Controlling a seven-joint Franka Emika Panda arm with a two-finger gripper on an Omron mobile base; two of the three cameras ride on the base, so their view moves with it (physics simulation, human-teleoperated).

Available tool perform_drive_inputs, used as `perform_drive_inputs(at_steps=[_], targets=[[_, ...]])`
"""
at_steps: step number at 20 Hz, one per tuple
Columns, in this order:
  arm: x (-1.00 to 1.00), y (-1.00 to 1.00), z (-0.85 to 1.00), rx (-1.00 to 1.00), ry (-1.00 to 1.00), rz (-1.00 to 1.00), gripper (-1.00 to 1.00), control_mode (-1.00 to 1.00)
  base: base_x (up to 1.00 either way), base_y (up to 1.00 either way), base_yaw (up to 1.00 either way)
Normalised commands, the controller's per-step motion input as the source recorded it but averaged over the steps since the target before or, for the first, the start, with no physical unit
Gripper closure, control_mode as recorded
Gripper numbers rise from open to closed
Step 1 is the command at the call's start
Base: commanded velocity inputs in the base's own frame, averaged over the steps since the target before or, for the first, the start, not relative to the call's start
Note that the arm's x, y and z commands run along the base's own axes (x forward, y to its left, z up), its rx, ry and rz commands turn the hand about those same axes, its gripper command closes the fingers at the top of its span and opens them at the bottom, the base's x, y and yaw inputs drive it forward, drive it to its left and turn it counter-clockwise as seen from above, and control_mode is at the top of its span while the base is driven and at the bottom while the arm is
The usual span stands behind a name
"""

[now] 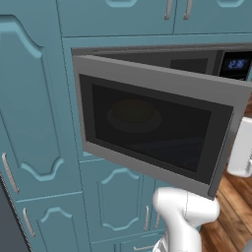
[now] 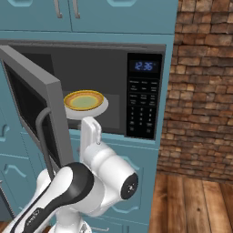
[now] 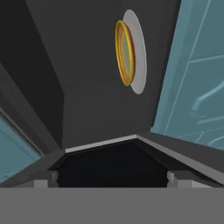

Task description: Pick the potato from the counter and place it in the microwave. Then turn on the microwave.

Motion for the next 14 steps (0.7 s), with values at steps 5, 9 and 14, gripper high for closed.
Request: perform_drive_inputs(at_steps=[5,9,14], targets=[[-0.10,0.05,0.00,0.01,0.00,0.13,-1.00,-1.00,0.00,0.00,0.00],[-0.21,0.06,0.00,0.00,0.00,0.12,-1.00,-1.00,0.00,0.00,0.00],[-0.29,0.10,0.00,0.00,0.00,0.10,-1.00,-1.00,0.00,0.00,0.00]])
